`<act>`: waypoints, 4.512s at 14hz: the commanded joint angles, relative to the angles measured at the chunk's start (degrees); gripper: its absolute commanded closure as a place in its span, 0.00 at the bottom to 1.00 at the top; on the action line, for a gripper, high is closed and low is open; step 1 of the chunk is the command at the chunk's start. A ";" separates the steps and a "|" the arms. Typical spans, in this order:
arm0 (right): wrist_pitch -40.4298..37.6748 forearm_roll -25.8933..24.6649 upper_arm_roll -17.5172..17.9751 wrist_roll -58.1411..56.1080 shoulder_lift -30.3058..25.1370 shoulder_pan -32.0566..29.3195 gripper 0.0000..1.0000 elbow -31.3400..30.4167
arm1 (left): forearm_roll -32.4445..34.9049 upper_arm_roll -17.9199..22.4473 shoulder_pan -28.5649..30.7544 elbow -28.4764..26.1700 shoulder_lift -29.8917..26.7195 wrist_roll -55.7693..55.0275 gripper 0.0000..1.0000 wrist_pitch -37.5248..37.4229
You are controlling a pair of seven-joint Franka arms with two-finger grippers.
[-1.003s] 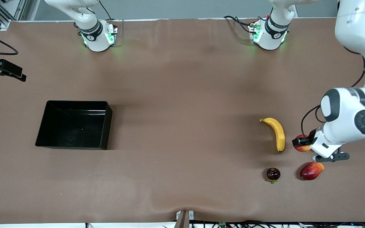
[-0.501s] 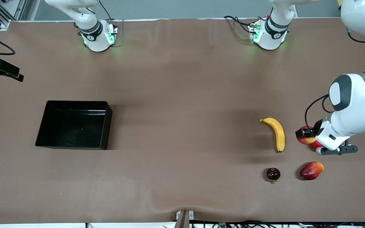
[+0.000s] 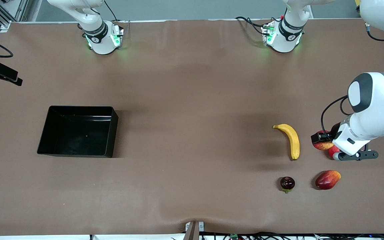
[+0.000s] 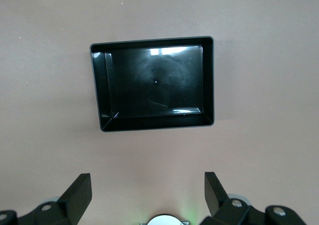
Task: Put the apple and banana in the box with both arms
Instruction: 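Lift the red-yellow apple off the table with the left gripper, then reach the right gripper down to the rim of the black box, then push the black box toward the table middle with the right gripper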
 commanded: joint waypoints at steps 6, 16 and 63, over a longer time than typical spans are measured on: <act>-0.72 -0.01 0.67 0.89 -0.77 -0.81 0.00 -0.20 | 0.19 -0.09 0.19 0.15 -1.28 0.87 1.00 -4.47; -0.54 0.26 0.67 0.98 -0.68 -0.89 0.00 -0.20 | 0.10 -1.05 -0.16 -0.46 -1.54 0.08 1.00 -4.90; 26.00 -7.13 0.84 -21.34 34.92 -10.47 1.00 -6.44 | -0.34 -2.64 -0.51 0.59 -0.13 -0.36 1.00 -4.91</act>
